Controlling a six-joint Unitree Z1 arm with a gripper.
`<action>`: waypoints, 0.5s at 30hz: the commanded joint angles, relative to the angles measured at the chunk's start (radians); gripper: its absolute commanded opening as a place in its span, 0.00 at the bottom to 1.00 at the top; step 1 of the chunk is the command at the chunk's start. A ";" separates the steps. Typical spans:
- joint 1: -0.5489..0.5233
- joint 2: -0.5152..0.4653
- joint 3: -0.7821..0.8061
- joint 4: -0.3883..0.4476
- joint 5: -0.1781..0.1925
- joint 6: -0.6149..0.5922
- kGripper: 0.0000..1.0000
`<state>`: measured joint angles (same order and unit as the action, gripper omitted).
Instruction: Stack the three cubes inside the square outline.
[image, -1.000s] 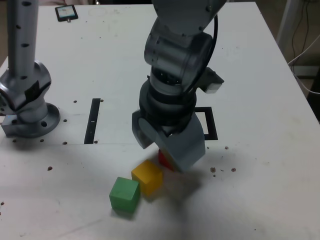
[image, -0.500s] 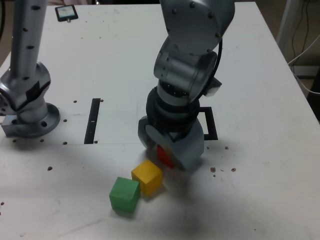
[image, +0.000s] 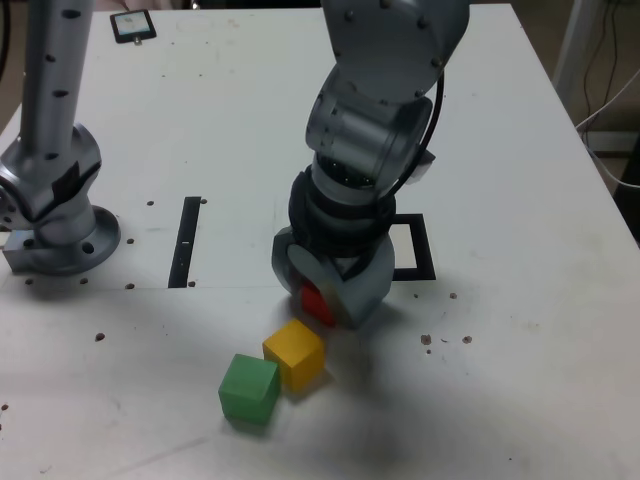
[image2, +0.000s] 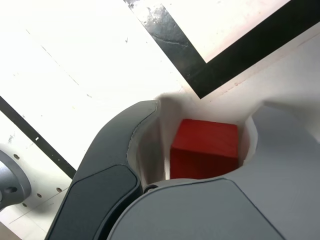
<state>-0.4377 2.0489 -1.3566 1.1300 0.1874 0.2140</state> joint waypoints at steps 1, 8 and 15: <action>-0.001 -0.011 -0.001 0.007 0.001 -0.003 0.30; 0.008 -0.015 -0.029 0.052 0.004 -0.002 0.16; 0.026 -0.070 -0.073 0.113 0.015 0.009 0.11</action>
<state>-0.4240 2.0051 -1.4134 1.2288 0.1954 0.2157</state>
